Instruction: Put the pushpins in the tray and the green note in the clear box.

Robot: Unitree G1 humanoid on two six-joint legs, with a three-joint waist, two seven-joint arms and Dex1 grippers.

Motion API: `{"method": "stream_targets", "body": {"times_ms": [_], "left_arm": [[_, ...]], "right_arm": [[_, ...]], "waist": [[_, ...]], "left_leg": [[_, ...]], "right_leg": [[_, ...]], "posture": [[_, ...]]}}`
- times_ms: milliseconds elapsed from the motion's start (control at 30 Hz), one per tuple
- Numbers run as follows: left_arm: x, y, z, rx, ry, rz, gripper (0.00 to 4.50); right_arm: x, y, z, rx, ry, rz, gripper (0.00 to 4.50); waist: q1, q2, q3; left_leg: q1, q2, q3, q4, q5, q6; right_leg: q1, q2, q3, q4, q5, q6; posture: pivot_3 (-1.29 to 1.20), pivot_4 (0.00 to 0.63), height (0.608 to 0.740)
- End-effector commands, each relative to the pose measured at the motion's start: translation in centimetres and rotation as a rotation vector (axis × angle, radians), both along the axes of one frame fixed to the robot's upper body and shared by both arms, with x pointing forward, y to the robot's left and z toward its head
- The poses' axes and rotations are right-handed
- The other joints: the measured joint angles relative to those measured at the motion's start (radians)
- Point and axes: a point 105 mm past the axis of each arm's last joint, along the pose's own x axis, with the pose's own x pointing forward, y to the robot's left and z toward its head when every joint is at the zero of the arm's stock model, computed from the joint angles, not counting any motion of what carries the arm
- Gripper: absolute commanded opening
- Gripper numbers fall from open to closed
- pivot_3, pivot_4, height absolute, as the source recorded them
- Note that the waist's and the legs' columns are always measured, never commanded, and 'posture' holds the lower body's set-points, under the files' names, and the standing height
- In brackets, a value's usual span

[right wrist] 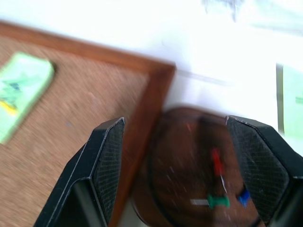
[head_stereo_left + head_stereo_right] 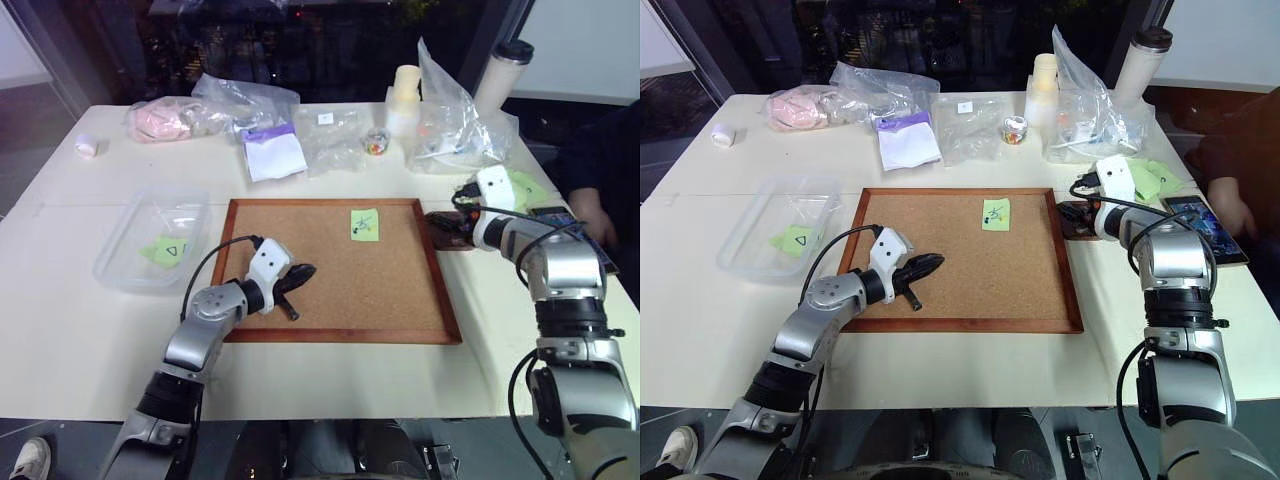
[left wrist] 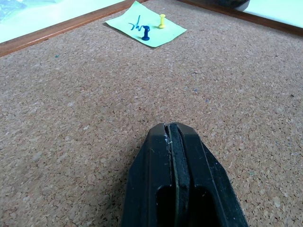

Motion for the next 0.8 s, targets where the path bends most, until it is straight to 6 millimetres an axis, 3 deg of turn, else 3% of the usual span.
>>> {"method": "stream_targets", "body": {"times_ms": [33,200,300,800], "left_arm": [[-0.6,-0.6,-1.5,0.017,0.060,-0.025,0.00],[-0.6,-0.5,-1.4,0.015,0.058,-0.018,0.00],[-0.6,-0.4,-1.3,0.016,0.055,-0.017,0.00],[-0.7,-0.3,-1.1,0.014,0.053,-0.011,0.00]], "right_arm": [[-0.4,3.6,2.2,0.002,-0.068,0.121,3.46],[-0.5,8.9,1.7,0.029,-0.072,0.229,3.46],[-0.4,10.4,0.5,0.014,-0.051,0.256,2.69],[0.3,10.4,-1.7,-0.017,-0.015,0.269,2.69]], "waist": [[0.000,0.000,0.000],[-0.001,0.000,0.000],[0.001,0.000,0.000],[-0.002,0.000,0.000]], "left_leg": [[0.000,0.000,-0.001,0.000,0.000,0.000],[0.000,0.000,-0.002,0.000,0.000,0.000],[0.000,0.000,-0.002,0.000,0.000,0.000],[-0.001,0.000,-0.001,-0.001,0.000,0.000]], "right_leg": [[0.000,0.000,0.000,0.000,0.000,0.000],[0.000,0.000,0.000,0.000,0.000,0.000],[0.000,0.000,0.000,0.000,0.000,0.000],[-0.001,0.000,0.000,-0.002,0.000,0.000]], "posture": [[0.00,0.150,0.740],[0.00,0.150,0.740],[0.00,0.150,0.740],[0.00,0.150,0.740]]}}
